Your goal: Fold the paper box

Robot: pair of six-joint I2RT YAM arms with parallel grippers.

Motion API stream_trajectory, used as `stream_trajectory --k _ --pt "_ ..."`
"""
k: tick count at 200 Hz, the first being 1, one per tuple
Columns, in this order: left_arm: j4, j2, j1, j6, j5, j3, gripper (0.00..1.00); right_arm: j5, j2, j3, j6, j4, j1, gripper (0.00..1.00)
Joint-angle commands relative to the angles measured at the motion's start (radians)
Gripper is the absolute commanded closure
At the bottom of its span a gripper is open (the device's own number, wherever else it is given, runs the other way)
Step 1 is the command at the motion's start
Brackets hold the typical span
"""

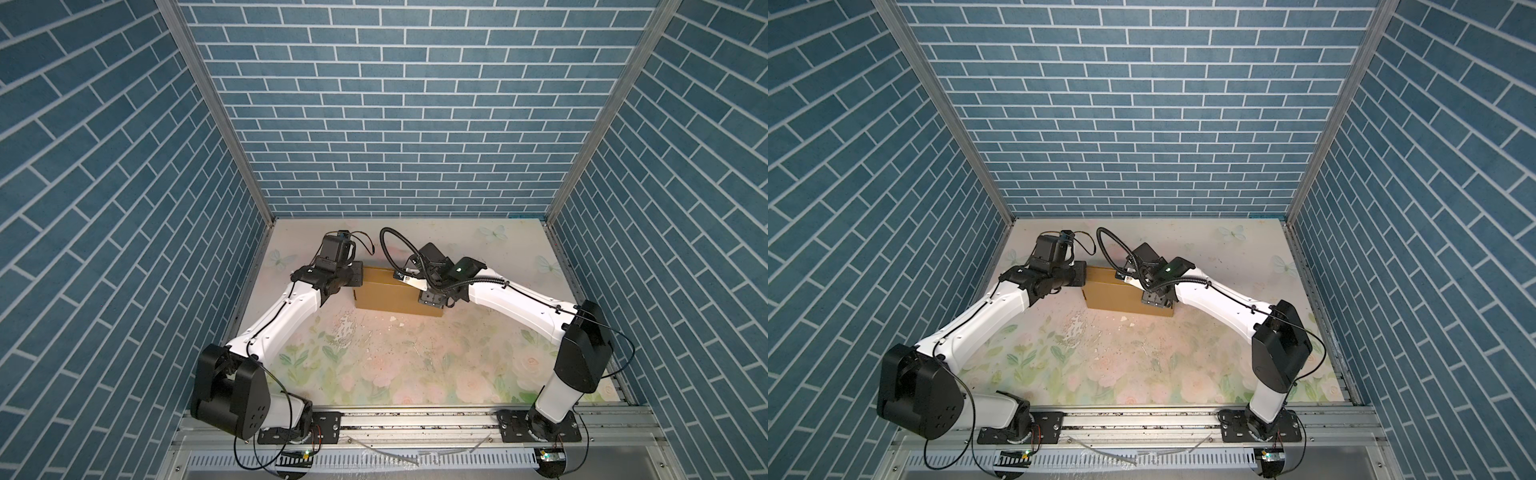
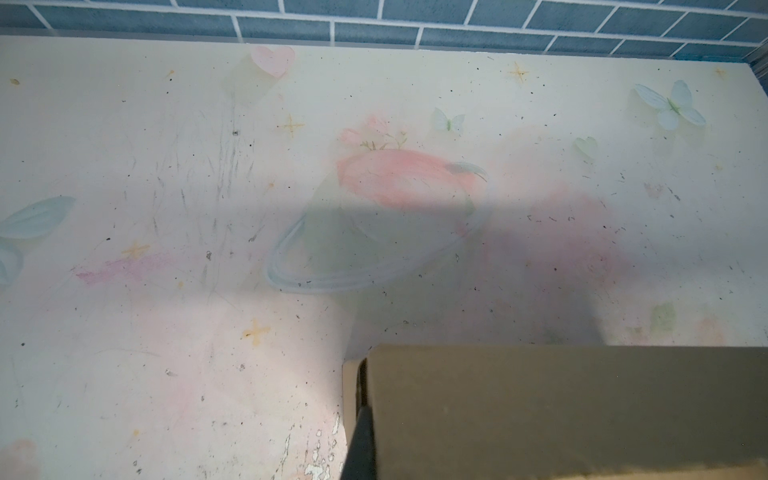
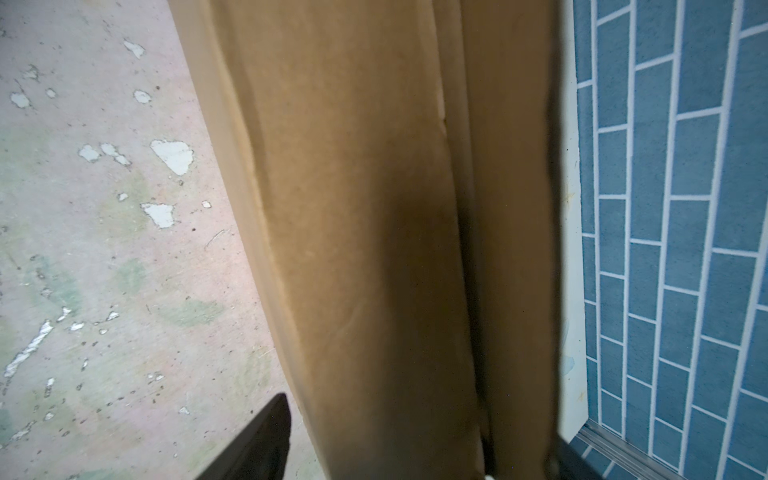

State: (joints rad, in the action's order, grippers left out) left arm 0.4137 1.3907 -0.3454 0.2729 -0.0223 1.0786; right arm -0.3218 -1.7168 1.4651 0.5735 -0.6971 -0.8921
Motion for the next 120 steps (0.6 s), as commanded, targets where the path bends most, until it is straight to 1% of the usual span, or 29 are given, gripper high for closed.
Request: stream_trajectory --k 1,24,47,120 --pt "0.115 0.027 -0.006 -0.003 -0.005 -0.014 1.0 -0.017 0.006 0.026 -0.014 0.013 -0.006 0.22" --pt "0.116 0.025 -0.006 0.0 -0.002 -0.016 1.0 -0.038 0.025 -0.004 -0.021 0.063 -0.006 0.22" --pt "0.114 0.025 -0.006 0.001 -0.001 -0.016 1.0 -0.045 0.046 -0.033 -0.029 0.101 -0.006 0.24" --pt "0.105 0.033 -0.006 0.002 -0.007 -0.016 1.0 -0.04 0.059 -0.081 -0.06 0.113 -0.006 0.33"
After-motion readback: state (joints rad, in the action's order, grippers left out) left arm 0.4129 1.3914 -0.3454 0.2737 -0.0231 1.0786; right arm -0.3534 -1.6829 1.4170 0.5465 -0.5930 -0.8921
